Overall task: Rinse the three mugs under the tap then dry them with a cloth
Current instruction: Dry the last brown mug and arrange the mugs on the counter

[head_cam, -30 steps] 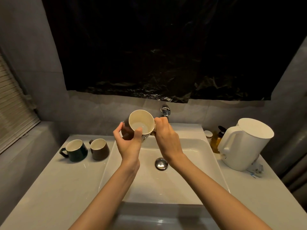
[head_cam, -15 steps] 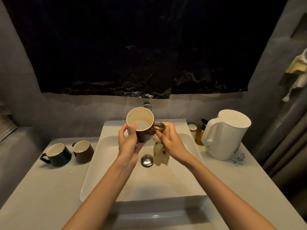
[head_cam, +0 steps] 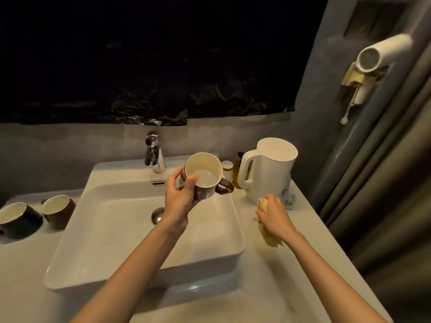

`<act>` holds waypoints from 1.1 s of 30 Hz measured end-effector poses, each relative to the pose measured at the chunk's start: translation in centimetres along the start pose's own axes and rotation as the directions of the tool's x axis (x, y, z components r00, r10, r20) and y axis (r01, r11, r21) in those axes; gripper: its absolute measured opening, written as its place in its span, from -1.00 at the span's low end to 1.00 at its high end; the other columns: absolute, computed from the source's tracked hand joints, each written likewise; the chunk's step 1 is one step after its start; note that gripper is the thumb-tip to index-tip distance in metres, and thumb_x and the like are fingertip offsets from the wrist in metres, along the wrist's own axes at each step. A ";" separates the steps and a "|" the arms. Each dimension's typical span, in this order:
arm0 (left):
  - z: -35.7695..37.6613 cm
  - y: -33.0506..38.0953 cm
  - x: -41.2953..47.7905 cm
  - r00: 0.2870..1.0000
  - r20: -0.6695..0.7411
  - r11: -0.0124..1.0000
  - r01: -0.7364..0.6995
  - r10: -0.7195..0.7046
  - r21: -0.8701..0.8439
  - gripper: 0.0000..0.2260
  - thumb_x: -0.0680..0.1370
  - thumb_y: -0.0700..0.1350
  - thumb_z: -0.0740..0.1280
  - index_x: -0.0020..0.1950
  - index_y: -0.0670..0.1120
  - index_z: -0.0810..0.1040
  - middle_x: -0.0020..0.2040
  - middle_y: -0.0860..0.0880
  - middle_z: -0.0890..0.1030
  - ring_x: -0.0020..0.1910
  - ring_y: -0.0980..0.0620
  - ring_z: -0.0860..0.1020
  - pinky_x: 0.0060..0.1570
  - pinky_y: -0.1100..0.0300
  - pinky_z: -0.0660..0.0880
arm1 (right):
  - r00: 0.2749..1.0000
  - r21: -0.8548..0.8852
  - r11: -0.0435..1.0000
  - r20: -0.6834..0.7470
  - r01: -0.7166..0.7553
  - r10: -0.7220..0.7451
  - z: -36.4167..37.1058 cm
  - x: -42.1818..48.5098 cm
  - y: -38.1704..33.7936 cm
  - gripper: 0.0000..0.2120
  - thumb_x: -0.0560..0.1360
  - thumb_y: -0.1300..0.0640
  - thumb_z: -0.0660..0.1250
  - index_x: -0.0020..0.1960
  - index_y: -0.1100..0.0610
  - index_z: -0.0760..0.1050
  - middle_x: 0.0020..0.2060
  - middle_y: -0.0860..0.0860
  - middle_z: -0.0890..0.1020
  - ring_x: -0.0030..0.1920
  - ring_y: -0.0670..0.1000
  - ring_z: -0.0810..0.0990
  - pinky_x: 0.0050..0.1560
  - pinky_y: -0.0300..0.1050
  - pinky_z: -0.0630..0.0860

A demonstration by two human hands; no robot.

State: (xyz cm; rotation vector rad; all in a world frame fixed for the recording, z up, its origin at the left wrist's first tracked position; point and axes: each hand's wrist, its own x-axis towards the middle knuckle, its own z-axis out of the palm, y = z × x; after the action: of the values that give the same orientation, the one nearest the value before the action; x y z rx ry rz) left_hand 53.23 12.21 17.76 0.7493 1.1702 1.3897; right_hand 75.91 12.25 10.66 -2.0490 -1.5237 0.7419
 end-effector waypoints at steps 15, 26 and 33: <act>-0.1 -2.3 -2.2 0.992 -0.093 0.997 0.082 -0.080 0.010 -0.63 0.48 -0.10 0.41 0.24 0.08 0.40 0.26 -0.12 0.50 0.16 -0.09 0.53 -0.14 0.07 0.59 | 0.895 0.330 0.902 0.250 0.280 -0.369 -2.7 -2.9 -4.3 -0.76 0.62 -0.08 0.12 0.24 -0.15 0.42 0.21 -0.14 0.49 -0.06 -0.10 0.55 -0.17 -0.29 0.48; -5.9 -0.4 -3.5 0.988 -0.154 0.999 0.035 -0.032 0.015 -0.61 0.49 -0.02 0.39 0.28 0.07 0.38 0.24 -0.10 0.51 0.15 -0.06 0.54 -0.10 0.07 0.60 | 0.752 0.407 0.873 0.479 0.267 -0.453 1.5 -5.8 -12.6 -0.76 0.66 -0.03 0.02 0.05 0.13 0.31 -0.24 -0.03 0.46 -0.27 -0.10 0.36 -0.23 -0.22 0.38; -14.9 2.6 -3.2 0.993 -0.114 0.991 0.049 -0.035 0.122 -0.69 0.55 0.20 0.18 0.27 0.20 0.32 0.30 -0.02 0.40 0.27 -0.11 0.42 0.28 -0.18 0.37 | 0.708 0.521 0.828 0.503 0.210 -0.496 7.5 -7.8 -18.5 -0.79 0.66 0.00 0.05 0.00 0.13 0.29 -0.23 -0.01 0.41 -0.27 -0.09 0.31 -0.25 -0.23 0.28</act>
State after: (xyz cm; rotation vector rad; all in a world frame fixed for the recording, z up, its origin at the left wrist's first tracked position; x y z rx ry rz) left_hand 39.18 5.98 16.20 0.7378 1.3634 1.3463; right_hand 56.09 10.14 18.38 -1.1489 -1.8143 1.5345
